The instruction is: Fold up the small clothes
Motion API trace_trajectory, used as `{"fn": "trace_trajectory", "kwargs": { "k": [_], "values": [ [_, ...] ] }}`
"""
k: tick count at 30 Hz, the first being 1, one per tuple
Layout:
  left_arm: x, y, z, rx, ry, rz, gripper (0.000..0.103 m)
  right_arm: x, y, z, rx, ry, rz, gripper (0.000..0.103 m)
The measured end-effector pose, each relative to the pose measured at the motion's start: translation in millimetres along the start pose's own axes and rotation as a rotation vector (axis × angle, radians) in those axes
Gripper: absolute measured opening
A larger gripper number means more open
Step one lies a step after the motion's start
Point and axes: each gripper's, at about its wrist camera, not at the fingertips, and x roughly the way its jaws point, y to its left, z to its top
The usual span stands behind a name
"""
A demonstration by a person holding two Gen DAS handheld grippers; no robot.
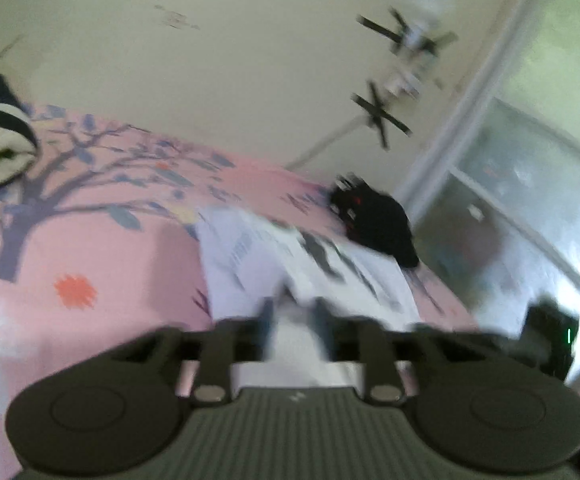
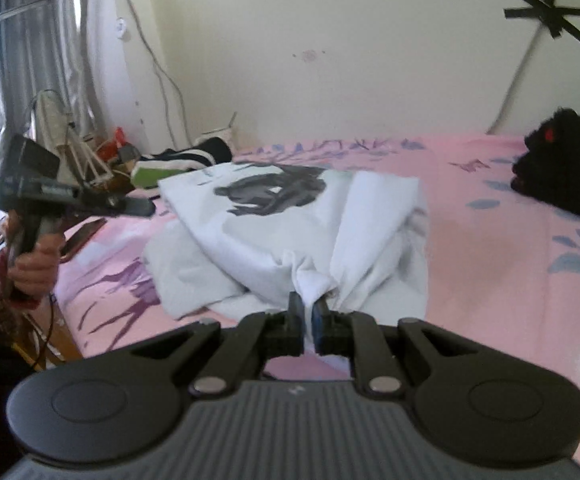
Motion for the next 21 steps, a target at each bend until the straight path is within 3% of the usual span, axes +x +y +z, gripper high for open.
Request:
{"fn": "trace_trajectory", "kwargs": {
  "k": [1, 2, 3, 5, 7, 8, 9, 10, 11, 12, 15, 16, 17, 18, 21],
  "values": [
    [0.5, 5.2, 9.4, -0.035, -0.006, 0.012, 0.077, 0.1, 0.0, 2.9, -0.003, -0.005, -0.007, 0.009],
    [3.5, 10.3, 18.6, -0.068, -0.006, 0.009, 0.087, -0.7, 0.5, 4.9, -0.003, -0.007, -0.005, 0.014],
    [8.4, 15.7, 26.9, -0.099, 0.001, -0.002, 0.086, -3.4, 2.5, 5.5, 0.001, -0.015, 0.002, 0.022],
    [24.7, 23.5, 38.5, -0.14, 0.04, -0.024, 0.085, -15.7, 8.6, 6.3, -0.017, -0.072, -0.002, 0.065],
    [40.8, 27.2, 39.3, -0.153, 0.086, -0.02, 0.08, -28.3, 27.1, 7.4, -0.114, -0.147, -0.039, 0.071],
    [50.9, 26.5, 38.5, -0.154, 0.115, -0.009, 0.068, -30.7, 35.1, 9.8, -0.177, -0.158, -0.06, 0.074],
    [59.4, 25.9, 37.6, -0.156, 0.146, 0.003, 0.05, -29.9, 43.4, 12.2, -0.244, -0.16, -0.079, 0.075],
    [65.9, 25.6, 35.7, -0.157, 0.173, 0.004, 0.04, -26.9, 48.2, 14.0, -0.289, -0.154, -0.088, 0.075],
    [70.7, 24.1, 33.8, -0.157, 0.193, 0.013, 0.022, -21.6, 51.8, 15.6, -0.321, -0.139, -0.089, 0.075],
    [72.3, 21.8, 32.1, -0.15, 0.204, 0.035, 0.018, -14.3, 53.7, 16.6, -0.347, -0.116, -0.083, 0.075],
    [63.1, 11.6, 31.1, -0.125, 0.19, 0.062, 0.012, 5.3, 53.9, 14.8, -0.399, -0.054, -0.05, 0.061],
    [57.3, 5.3, 31.7, -0.111, 0.179, 0.066, 0.011, 10.6, 51.9, 14.4, -0.407, -0.03, -0.043, 0.039],
    [50.4, 0.4, 32.2, -0.094, 0.169, 0.067, 0.01, 14.7, 49.2, 15.2, -0.41, -0.01, -0.047, 0.007],
    [43.6, -5.4, 32.4, -0.081, 0.163, 0.061, 0.01, 17.2, 45.3, 17.5, -0.406, 0.0, -0.053, 0.0],
    [24.3, -27.0, 30.0, -0.046, 0.143, 0.052, 0.009, 2.4, 40.8, 25.1, -0.409, -0.046, -0.054, 0.0]
  ]
}}
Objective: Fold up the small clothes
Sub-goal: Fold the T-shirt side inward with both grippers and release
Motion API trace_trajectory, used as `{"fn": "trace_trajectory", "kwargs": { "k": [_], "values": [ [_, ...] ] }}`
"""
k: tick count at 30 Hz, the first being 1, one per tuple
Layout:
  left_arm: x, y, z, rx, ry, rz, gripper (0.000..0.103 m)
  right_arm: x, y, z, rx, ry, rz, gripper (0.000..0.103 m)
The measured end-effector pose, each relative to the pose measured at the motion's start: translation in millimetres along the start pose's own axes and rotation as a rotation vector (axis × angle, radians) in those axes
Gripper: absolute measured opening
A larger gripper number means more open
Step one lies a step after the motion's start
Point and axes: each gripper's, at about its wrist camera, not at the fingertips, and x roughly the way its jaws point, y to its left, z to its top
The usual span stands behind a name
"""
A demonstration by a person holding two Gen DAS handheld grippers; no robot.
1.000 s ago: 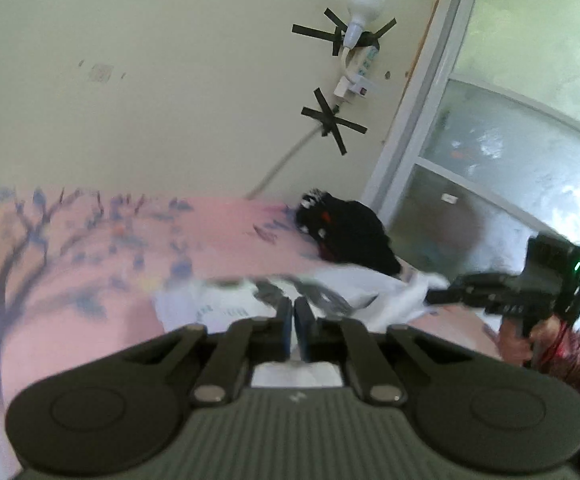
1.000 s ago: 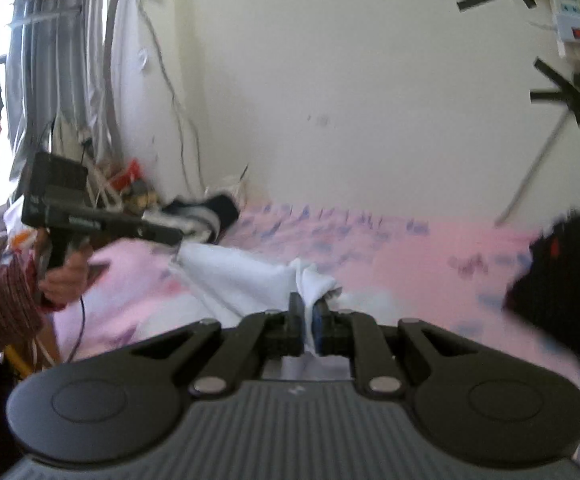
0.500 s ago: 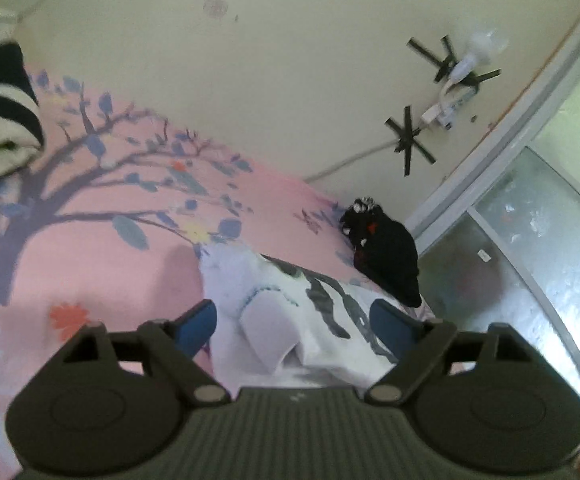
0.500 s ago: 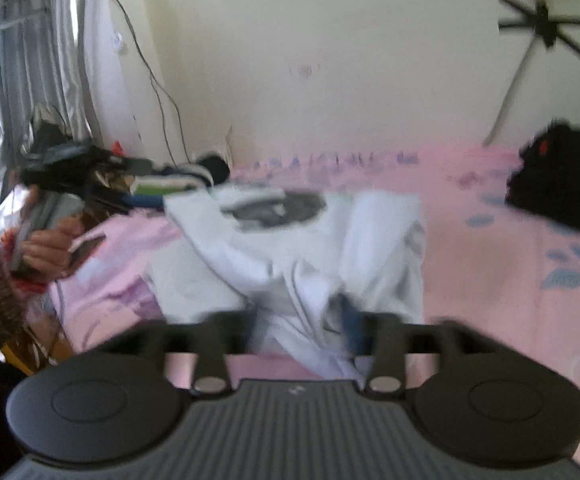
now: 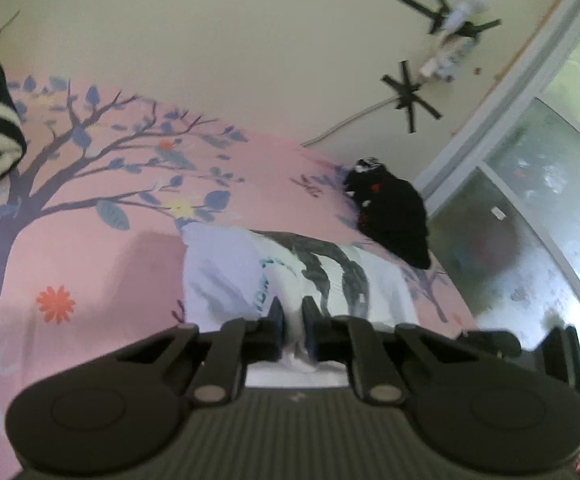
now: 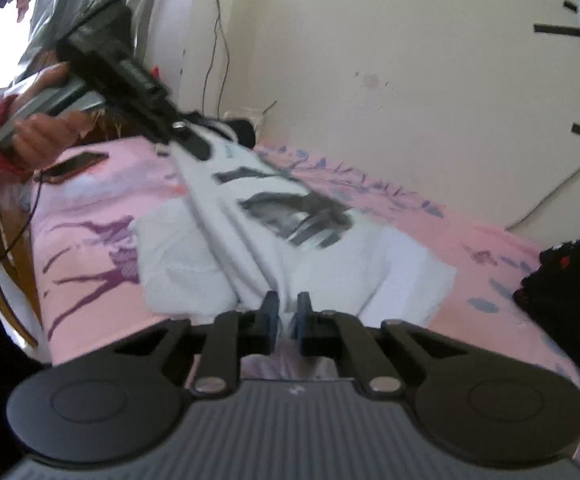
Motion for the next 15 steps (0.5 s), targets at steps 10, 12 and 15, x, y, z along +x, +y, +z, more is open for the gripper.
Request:
{"fn": "trace_trajectory", "kwargs": {
  "k": [10, 12, 15],
  "values": [
    [6.3, -12.0, -57.2, 0.021, 0.006, 0.096, 0.01, -23.3, 6.4, -19.9, -0.024, 0.035, 0.019, 0.0],
    [31.0, -1.3, -64.2, 0.027, 0.035, 0.17, 0.011, -6.1, 6.4, -31.3, 0.006, 0.088, 0.036, 0.0],
    [39.0, 2.5, -63.8, 0.046, 0.044, 0.184, 0.014, 5.9, 6.7, -36.1, 0.017, 0.138, 0.093, 0.013]
  ]
}}
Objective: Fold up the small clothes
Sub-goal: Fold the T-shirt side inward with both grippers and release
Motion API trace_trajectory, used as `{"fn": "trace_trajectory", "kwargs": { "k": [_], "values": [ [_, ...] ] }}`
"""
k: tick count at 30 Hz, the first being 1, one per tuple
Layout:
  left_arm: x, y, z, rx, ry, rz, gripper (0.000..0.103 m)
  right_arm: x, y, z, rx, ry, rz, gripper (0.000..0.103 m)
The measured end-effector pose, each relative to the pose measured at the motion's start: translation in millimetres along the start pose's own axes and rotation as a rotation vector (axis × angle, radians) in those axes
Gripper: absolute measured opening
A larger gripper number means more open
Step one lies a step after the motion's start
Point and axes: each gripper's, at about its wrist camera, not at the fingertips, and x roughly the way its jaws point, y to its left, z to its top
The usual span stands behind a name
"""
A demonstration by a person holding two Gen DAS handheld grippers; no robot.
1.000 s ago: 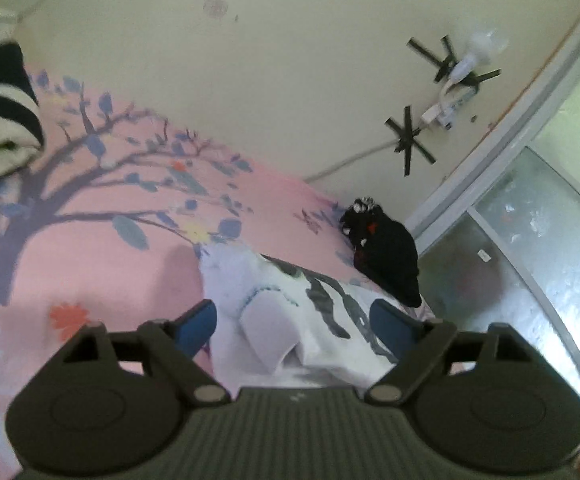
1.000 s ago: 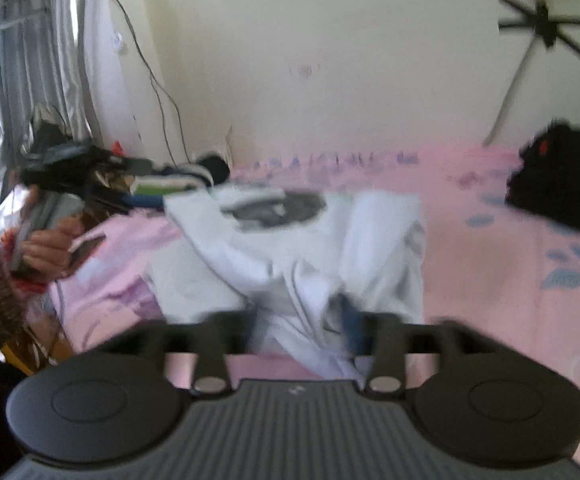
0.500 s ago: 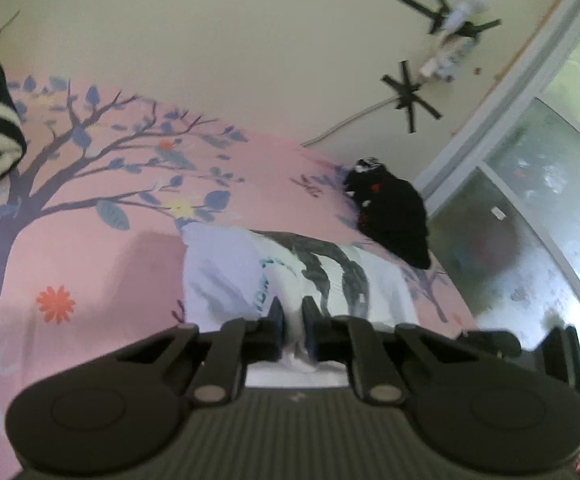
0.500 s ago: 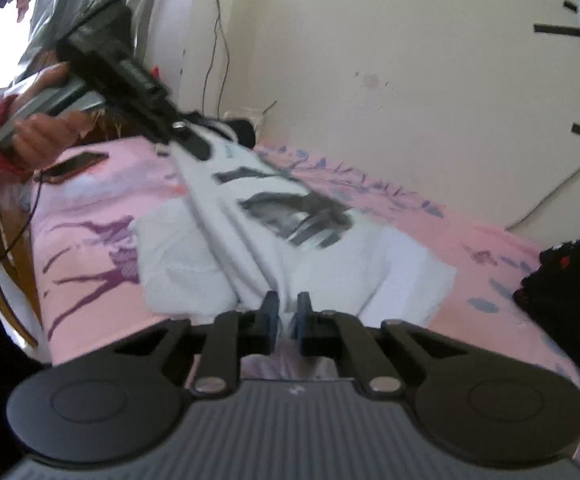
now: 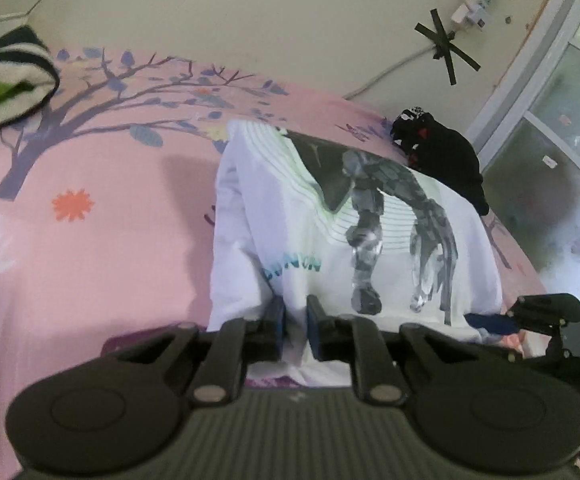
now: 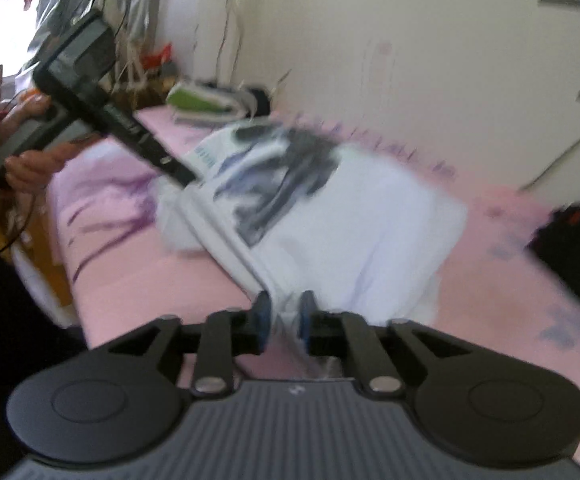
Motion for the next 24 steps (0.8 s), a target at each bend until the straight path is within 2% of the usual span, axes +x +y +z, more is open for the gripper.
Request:
{"fn": "trace_trajectory", "kwargs": {
  "k": [2, 4, 5, 8, 11, 13, 15, 16, 17, 19, 20, 22, 24],
  "values": [
    [-8.9, -1.9, 3.8, 0.033, -0.002, 0.001, 0.016, -10.1, -4.0, 5.3, 0.027, -0.027, 0.037, 0.043],
    [-24.0, -1.4, 5.5, 0.06, -0.019, 0.01, 0.023, -30.7, -7.3, 13.6, 0.068, -0.096, 0.035, 0.055],
    [-32.8, -1.7, 6.4, 0.066, -0.043, 0.013, 0.028, -40.4, -12.7, 18.8, 0.103, -0.129, 0.039, 0.055],
    [-64.4, -0.4, 18.8, 0.047, -0.14, -0.001, 0.03, -57.8, -33.1, 37.3, 0.242, -0.23, 0.039, 0.054],
    [-70.9, -12.4, 34.7, 0.047, -0.202, -0.076, 0.03, -48.3, -41.7, 60.6, 0.34, -0.267, 0.001, 0.05],
    [-56.6, -25.9, 42.4, 0.081, -0.196, -0.107, 0.028, -25.0, -37.7, 77.4, 0.359, -0.247, -0.013, 0.05],
    [-32.5, -38.2, 47.3, 0.116, -0.172, -0.117, 0.028, 8.7, -38.5, 86.9, 0.379, -0.191, -0.02, 0.049],
    [-19.2, -41.4, 49.0, 0.119, -0.151, -0.124, 0.028, 25.4, -41.3, 86.1, 0.39, -0.144, -0.024, 0.045],
    [-3.4, -43.5, 50.6, 0.123, -0.119, -0.125, 0.028, 42.3, -45.4, 82.0, 0.397, -0.077, -0.057, 0.032],
    [21.2, -42.9, 46.3, 0.153, -0.057, -0.056, 0.02, 70.0, -59.3, 62.4, 0.418, 0.035, -0.116, 0.031],
    [32.6, -40.8, 44.1, 0.151, -0.032, -0.02, 0.014, 67.0, -67.3, 54.2, 0.467, 0.002, -0.086, 0.029],
    [34.5, -35.4, 43.7, 0.143, -0.024, -0.025, 0.014, 53.1, -73.7, 53.6, 0.523, 0.005, -0.085, 0.024],
    [25.4, -35.8, 48.8, 0.13, -0.023, -0.024, 0.017, 30.5, -78.6, 52.3, 0.588, -0.024, -0.061, 0.032]
  ]
}}
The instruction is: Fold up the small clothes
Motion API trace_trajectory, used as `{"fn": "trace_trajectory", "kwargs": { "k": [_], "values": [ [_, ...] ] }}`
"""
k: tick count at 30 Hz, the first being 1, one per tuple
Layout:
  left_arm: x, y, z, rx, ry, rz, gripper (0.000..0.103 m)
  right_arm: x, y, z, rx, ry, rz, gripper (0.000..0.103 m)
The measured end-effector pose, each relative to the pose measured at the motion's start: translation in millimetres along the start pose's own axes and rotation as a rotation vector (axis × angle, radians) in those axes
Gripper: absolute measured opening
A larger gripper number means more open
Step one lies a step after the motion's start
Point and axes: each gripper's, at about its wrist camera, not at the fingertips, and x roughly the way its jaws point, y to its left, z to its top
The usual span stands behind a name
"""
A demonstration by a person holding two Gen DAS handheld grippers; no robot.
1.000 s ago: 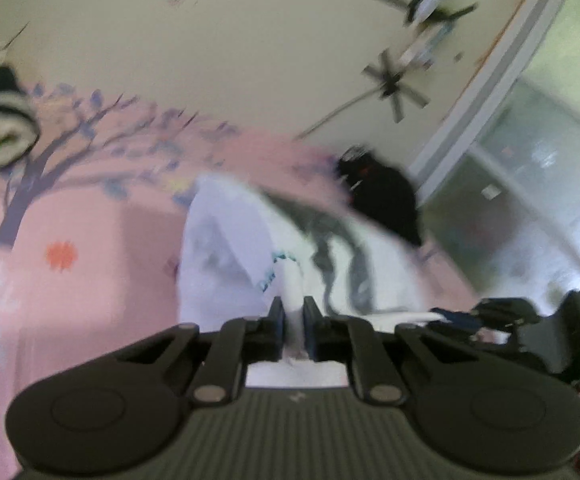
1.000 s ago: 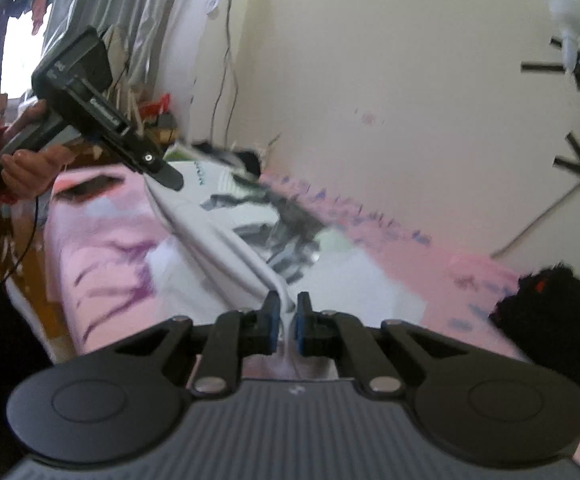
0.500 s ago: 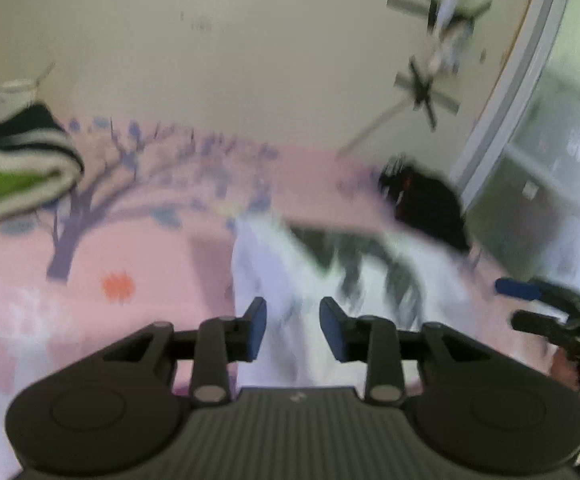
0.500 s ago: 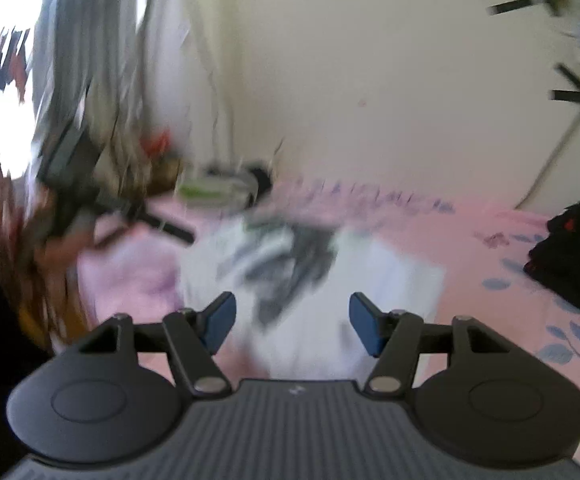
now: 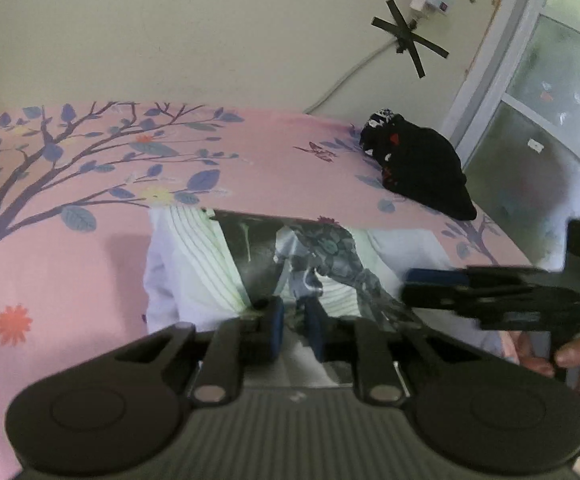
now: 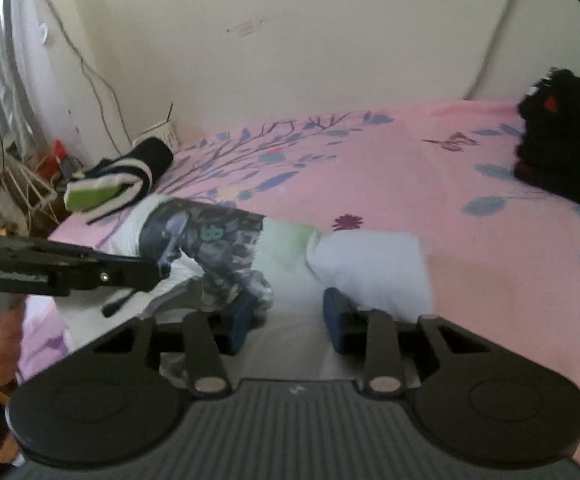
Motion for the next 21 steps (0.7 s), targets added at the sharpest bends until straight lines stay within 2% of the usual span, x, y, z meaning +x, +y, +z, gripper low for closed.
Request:
{"fn": "trace_trajectory", "kwargs": {
  "k": [1, 2, 3, 4, 5, 6, 8, 9, 11, 13, 14, 15, 17, 19, 21],
  "values": [
    [-7.4, -1.1, 1.7, 0.0, -0.023, -0.004, 0.019, -15.4, -7.7, 0.5, 0.065, -0.029, 0.029, 0.042],
    [-13.3, -2.7, 2.9, 0.002, -0.046, -0.019, 0.021, -28.6, -16.8, 1.5, 0.124, -0.06, 0.052, 0.048],
    [-19.6, -5.5, 4.1, 0.0, -0.064, -0.055, 0.021, -39.8, -27.4, 1.7, 0.176, -0.089, 0.055, 0.05],
    [-23.1, -8.0, 5.2, 0.003, -0.071, -0.089, 0.022, -48.8, -32.3, -0.8, 0.212, -0.104, 0.041, 0.053],
    [-25.6, -13.4, 6.5, 0.015, -0.079, -0.115, 0.022, -57.9, -38.2, -3.8, 0.239, -0.112, 0.015, 0.063],
    [-25.9, -18.3, 7.9, 0.031, -0.094, -0.113, 0.023, -64.9, -42.2, -6.9, 0.26, -0.119, -0.016, 0.068],
    [-27.6, -22.3, 9.9, 0.067, -0.133, -0.061, 0.031, -74.6, -46.4, -11.5, 0.284, -0.132, -0.031, 0.065],
    [-29.3, -18.9, 11.5, 0.067, -0.149, -0.029, 0.041, -77.8, -44.7, -12.8, 0.287, -0.143, -0.028, 0.065],
    [-34.8, -4.4, 12.8, 0.022, -0.17, 0.006, 0.057, -85.2, -31.6, -12.6, 0.239, -0.174, -0.04, 0.064],
    [-43.4, 17.1, 11.9, -0.032, -0.183, 0.047, 0.067, -88.7, -16.0, -7.5, 0.18, -0.202, -0.029, 0.063],
    [-45.9, 28.9, 11.1, -0.066, -0.181, 0.077, 0.084, -86.0, -9.5, -3.5, 0.165, -0.208, -0.008, 0.061],
    [-47.8, 41.2, 7.3, -0.11, -0.177, 0.093, 0.097, -81.5, -1.1, 0.3, 0.151, -0.208, 0.019, 0.059],
    [-46.7, 60.1, 0.5, -0.192, -0.14, 0.044, 0.097, -68.3, 13.7, 4.1, 0.114, -0.196, 0.041, 0.049],
    [-35.4, 77.1, -6.3, -0.286, -0.075, -0.07, 0.1, -44.4, 26.4, 7.3, 0.061, -0.176, 0.016, 0.04],
    [-23.2, 85.3, -13.8, -0.335, -0.018, -0.161, 0.103, -19.8, 28.1, 5.4, 0.071, -0.132, 0.012, 0.038]
  ]
}}
